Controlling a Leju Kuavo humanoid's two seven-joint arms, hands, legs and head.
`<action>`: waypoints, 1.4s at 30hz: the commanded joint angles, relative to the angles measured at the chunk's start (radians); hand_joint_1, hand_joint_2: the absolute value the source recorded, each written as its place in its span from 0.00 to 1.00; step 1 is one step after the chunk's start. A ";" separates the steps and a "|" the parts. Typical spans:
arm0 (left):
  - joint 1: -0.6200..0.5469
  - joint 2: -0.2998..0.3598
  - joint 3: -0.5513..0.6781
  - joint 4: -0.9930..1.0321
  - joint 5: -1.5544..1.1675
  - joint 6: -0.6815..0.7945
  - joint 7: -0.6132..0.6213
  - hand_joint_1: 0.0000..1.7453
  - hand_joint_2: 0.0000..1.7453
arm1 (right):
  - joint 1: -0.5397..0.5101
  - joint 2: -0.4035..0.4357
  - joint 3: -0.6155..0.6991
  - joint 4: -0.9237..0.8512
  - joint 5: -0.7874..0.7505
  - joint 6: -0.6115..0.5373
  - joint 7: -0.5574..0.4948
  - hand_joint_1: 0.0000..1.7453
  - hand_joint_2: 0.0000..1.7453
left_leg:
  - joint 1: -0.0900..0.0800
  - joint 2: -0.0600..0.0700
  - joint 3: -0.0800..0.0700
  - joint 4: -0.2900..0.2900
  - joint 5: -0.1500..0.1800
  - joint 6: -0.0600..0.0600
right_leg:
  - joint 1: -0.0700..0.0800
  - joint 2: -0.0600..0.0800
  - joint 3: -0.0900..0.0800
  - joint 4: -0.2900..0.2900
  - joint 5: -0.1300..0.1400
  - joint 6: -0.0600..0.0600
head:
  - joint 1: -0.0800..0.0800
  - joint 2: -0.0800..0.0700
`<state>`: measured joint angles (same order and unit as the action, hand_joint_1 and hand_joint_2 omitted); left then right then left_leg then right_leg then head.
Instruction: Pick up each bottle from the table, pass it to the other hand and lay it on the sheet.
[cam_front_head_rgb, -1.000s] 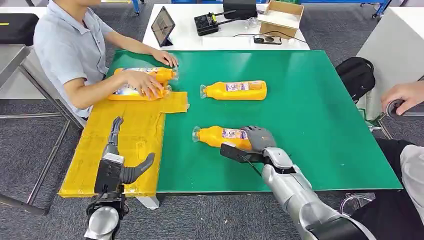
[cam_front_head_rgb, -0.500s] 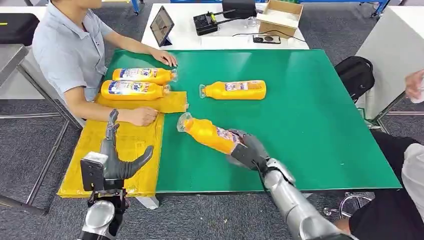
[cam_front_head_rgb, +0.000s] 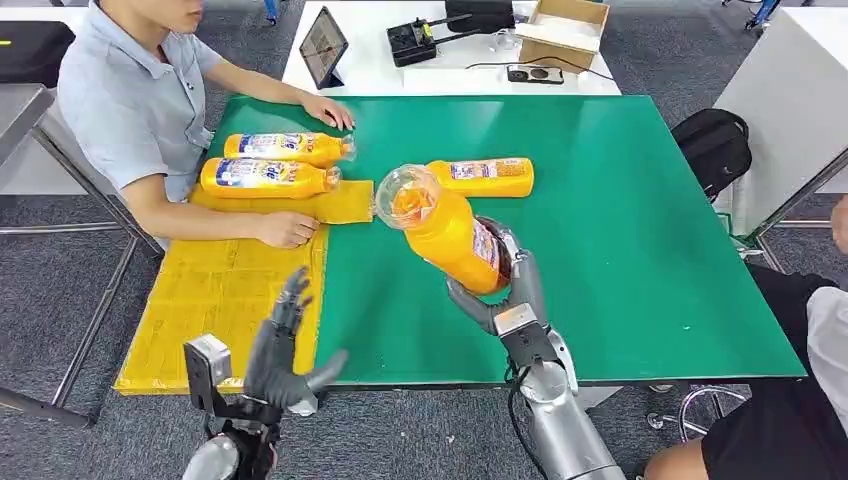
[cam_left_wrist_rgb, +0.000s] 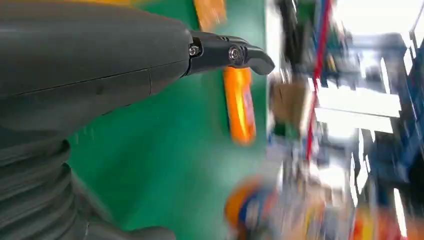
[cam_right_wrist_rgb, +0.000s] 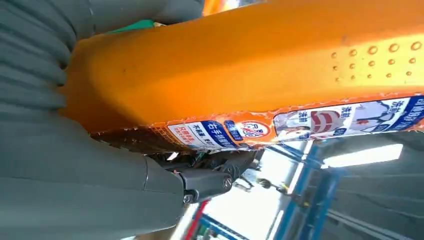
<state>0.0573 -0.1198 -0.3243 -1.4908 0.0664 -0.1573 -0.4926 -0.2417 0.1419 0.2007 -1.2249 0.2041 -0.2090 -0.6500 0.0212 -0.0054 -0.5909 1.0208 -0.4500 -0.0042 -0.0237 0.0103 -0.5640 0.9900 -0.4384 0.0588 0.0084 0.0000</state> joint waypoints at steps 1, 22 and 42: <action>-0.003 0.036 -0.059 0.031 -0.033 -0.045 -0.042 0.00 1.00 | -0.118 -0.005 0.180 0.193 0.100 0.055 0.033 1.00 1.00 | 0.000 0.005 0.003 -0.001 0.000 0.001 | 0.001 0.003 0.001 -0.001 0.001 -0.003 | 0.000 0.000; -0.110 -0.050 -0.095 0.053 0.211 0.068 0.081 0.00 1.00 | -0.184 0.134 0.440 0.543 0.259 -0.117 0.020 1.00 1.00 | 0.001 0.001 0.003 -0.002 0.001 0.001 | 0.001 -0.001 0.003 -0.002 0.000 -0.003 | 0.000 0.000; -0.206 -0.074 -0.007 0.104 0.520 -0.041 0.104 1.00 1.00 | -0.173 0.142 0.479 0.559 0.170 0.025 -0.048 0.00 0.00 | 0.001 -0.003 0.000 0.000 0.002 0.000 | 0.001 -0.005 0.000 -0.001 0.000 -0.003 | 0.000 0.000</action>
<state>-0.0215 -0.1865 -0.3414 -1.4916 0.5391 -0.0897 -0.3696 -0.4247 0.3098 0.5993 -0.6588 0.4188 -0.3086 -0.6546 0.0215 -0.0044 -0.5911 1.0209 -0.4491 -0.0050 -0.0236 0.0108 -0.5664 0.9903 -0.4383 0.0587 0.0080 0.0000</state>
